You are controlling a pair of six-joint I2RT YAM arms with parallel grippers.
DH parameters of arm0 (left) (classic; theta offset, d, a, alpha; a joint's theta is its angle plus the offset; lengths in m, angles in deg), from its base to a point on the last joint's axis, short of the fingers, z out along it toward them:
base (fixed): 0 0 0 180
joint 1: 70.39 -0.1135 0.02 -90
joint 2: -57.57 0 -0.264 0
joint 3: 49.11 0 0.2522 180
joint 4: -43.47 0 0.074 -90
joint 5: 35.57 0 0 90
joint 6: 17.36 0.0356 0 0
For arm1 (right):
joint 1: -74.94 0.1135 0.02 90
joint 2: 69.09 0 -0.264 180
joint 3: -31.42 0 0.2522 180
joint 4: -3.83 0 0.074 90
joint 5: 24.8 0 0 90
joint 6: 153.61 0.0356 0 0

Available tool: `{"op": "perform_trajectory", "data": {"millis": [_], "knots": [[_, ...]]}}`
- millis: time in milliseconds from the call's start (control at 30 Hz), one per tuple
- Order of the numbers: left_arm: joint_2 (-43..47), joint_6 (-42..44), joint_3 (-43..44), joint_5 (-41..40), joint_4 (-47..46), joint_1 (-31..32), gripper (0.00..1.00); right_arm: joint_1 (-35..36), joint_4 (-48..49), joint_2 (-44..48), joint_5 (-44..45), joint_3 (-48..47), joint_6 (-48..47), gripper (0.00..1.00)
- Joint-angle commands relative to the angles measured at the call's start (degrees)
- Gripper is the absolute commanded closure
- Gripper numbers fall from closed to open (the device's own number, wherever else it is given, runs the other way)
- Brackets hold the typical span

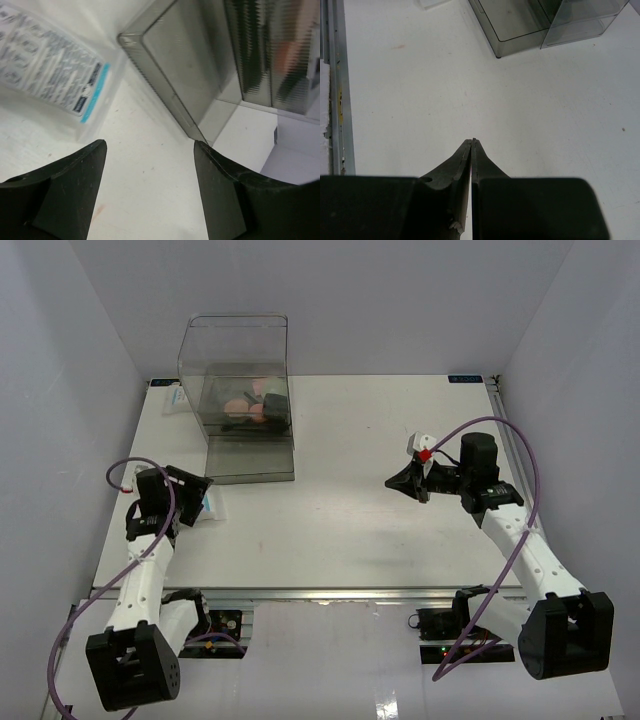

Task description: Organize the makeup

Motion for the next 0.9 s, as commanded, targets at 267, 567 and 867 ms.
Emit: {"op": "perform_trajectory", "data": {"millis": [267,567,867], "knots": [[-4.0,-11.3,0.5,-9.6,12.5,-2.9,0.22,-0.2,1.0,2.3,-1.7,0.4,0.3,0.92],[-14.2,-10.7,1.0,-10.4,5.9,-6.2,0.25,-0.3,1.0,2.3,-1.6,0.5,0.0,0.92],[-17.9,-8.6,-1.0,-9.3,0.8,-11.8,0.39,-0.3,1.0,1.9,-1.5,0.5,0.1,0.92]]}}
